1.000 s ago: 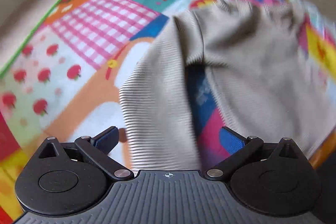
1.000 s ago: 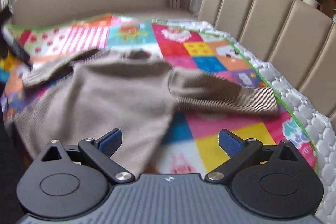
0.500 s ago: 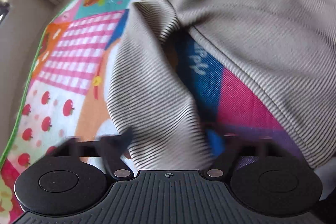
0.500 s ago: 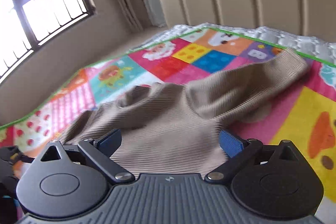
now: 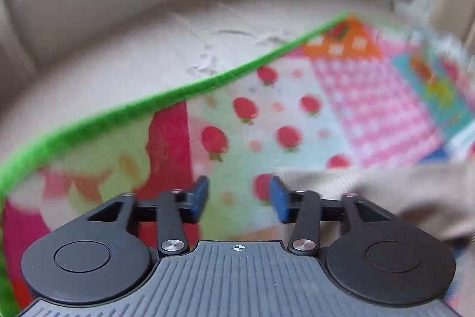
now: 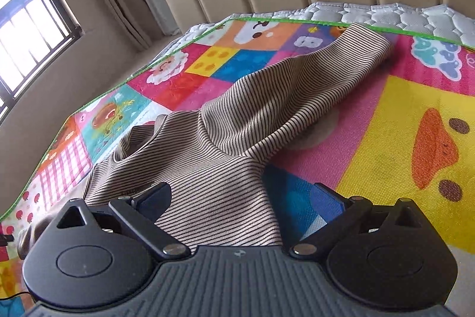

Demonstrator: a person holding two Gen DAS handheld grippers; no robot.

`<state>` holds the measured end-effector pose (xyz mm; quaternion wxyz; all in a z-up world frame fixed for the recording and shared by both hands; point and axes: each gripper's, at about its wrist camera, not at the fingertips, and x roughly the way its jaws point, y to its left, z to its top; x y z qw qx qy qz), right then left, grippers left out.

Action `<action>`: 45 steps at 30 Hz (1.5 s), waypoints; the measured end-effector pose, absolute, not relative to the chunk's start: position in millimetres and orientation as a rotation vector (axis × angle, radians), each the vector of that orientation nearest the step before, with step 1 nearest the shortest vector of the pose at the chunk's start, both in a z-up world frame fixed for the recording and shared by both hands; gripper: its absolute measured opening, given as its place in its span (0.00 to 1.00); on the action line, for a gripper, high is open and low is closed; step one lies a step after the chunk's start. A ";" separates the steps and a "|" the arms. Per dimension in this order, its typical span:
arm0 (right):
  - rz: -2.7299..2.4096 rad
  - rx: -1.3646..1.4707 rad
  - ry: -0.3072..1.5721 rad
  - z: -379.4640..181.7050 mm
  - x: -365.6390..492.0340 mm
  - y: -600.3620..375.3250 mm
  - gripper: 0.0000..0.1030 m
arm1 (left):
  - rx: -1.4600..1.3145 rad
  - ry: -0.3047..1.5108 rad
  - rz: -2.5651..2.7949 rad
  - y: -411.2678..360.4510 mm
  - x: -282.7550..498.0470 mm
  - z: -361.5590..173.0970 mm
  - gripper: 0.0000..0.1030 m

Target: Fold clothes

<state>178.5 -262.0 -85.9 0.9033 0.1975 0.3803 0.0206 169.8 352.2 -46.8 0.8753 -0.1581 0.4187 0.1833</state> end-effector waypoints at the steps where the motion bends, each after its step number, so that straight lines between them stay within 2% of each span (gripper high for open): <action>1: 0.043 0.414 0.791 -87.0 179.2 -261.8 0.98 | -0.447 0.842 0.315 350.0 160.3 -43.7 0.67; 3: 0.047 0.428 0.803 -89.8 180.5 -261.1 0.98 | -0.684 0.829 0.144 337.5 145.0 -50.9 0.74; 9: 0.048 0.400 0.808 -91.2 176.7 -256.0 0.98 | -1.159 0.924 0.084 310.3 162.6 -132.8 0.74; 13: 0.043 0.398 0.805 -93.2 177.2 -254.7 0.99 | -1.268 0.785 0.212 311.6 175.5 -154.2 0.74; 15: 0.040 0.401 0.808 -95.5 178.3 -254.2 1.00 | -1.187 0.754 0.206 309.4 180.0 -145.6 0.55; 16: 0.036 0.412 0.821 -98.9 179.8 -254.4 1.00 | -1.140 0.743 0.210 308.9 181.6 -141.0 0.29; 18: 0.027 0.450 0.857 -107.6 183.7 -256.1 1.00 | -1.059 0.730 0.247 311.6 179.4 -132.8 0.23; 19: 0.024 0.480 0.877 -112.7 185.0 -257.6 1.00 | -1.033 0.719 0.272 312.6 177.0 -128.7 0.15; 20: 0.020 0.500 0.886 -116.0 185.7 -258.5 1.00 | -0.991 0.700 0.298 313.6 174.7 -122.0 0.11; 25: 0.029 0.538 0.873 -113.5 184.7 -260.9 1.00 | -0.768 0.530 0.361 307.7 162.5 -64.9 0.05; 29: 0.043 0.558 0.852 -107.4 183.0 -262.5 1.00 | -0.698 0.475 0.295 289.5 168.2 -24.7 0.05; 30: 0.047 0.564 0.846 -105.9 182.6 -262.9 1.00 | -0.744 0.486 0.262 287.8 170.1 -22.2 0.06; 31: 0.050 0.569 0.841 -104.4 182.2 -263.4 1.00 | -0.839 0.508 0.219 289.3 170.1 -26.7 0.13; 32: 0.054 0.574 0.835 -102.8 181.8 -263.8 1.00 | -0.944 0.531 0.179 291.1 169.2 -34.1 0.29; 34: 0.052 0.611 0.824 -99.5 179.5 -269.6 1.00 | -1.168 0.593 0.148 296.8 162.7 -63.6 0.55; 38: 0.041 0.705 0.817 -97.8 175.7 -282.3 1.00 | -1.442 0.657 0.314 314.8 146.7 -121.1 0.61; 39: 0.037 0.730 0.825 -99.8 175.8 -284.3 1.00 | -1.436 0.659 0.362 319.0 145.6 -128.5 0.63; 41: 0.029 0.761 0.844 -104.7 177.0 -285.8 1.00 | -1.418 0.663 0.448 327.0 144.4 -142.9 0.74; 45: 0.012 0.740 0.862 -110.0 178.6 -282.7 1.00 | -1.342 0.660 0.468 330.7 153.2 -153.8 0.76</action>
